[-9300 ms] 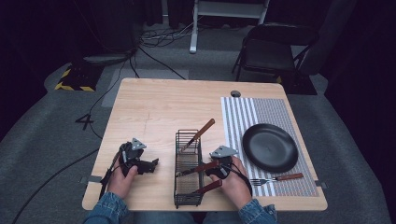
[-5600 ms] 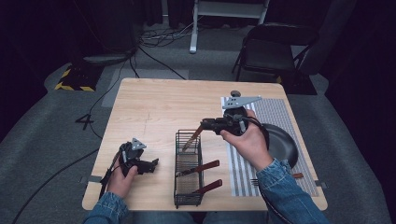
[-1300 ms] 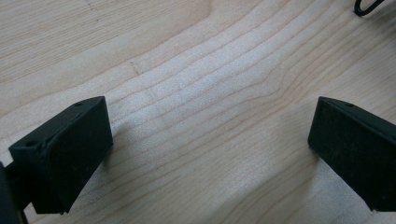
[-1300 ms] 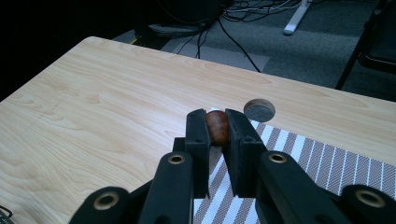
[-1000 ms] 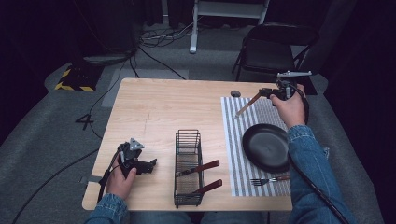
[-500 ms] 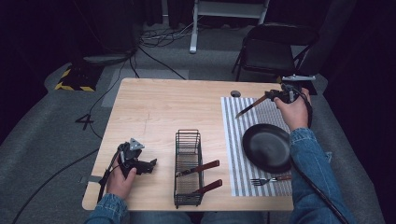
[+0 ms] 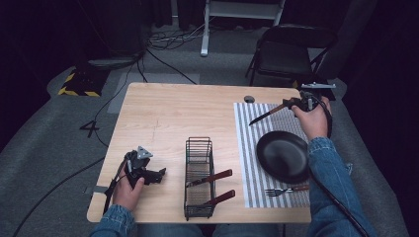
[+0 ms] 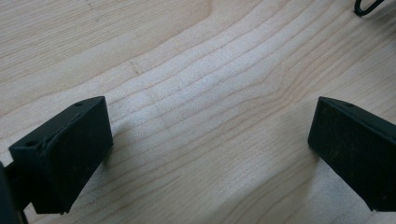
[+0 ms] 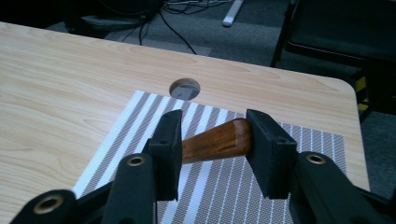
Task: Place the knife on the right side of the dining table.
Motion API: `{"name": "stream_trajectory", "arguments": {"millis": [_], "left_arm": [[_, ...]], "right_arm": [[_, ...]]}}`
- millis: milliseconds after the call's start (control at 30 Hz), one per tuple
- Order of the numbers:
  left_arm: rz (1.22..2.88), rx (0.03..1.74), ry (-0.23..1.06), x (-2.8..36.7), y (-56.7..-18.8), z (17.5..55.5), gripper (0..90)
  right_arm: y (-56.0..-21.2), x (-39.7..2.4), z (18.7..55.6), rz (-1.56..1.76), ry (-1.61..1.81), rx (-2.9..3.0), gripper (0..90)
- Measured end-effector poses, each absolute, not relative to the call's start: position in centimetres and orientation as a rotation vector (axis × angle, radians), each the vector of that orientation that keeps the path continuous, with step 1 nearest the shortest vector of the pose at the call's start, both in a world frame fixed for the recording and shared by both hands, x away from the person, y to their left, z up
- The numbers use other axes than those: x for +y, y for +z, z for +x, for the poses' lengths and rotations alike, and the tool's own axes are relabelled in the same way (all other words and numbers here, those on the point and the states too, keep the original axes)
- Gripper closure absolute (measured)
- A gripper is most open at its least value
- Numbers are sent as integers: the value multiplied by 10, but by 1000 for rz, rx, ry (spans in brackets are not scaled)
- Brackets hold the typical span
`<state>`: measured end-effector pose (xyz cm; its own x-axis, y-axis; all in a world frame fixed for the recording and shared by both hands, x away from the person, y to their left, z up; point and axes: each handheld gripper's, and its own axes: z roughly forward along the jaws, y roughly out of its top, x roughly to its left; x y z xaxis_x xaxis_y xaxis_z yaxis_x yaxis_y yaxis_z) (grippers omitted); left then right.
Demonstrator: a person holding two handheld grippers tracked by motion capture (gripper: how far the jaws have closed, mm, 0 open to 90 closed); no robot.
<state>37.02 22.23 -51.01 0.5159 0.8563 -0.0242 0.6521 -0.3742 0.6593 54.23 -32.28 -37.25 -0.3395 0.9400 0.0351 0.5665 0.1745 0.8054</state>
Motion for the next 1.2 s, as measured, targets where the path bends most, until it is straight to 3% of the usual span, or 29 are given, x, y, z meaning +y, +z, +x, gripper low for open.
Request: {"name": "stream_trajectory", "arguments": {"millis": [1200], "left_arm": [[2142,1225,433,222,-510,370,1]], "right_arm": [[-398,-341,550,1536,881,1931,540]]}}
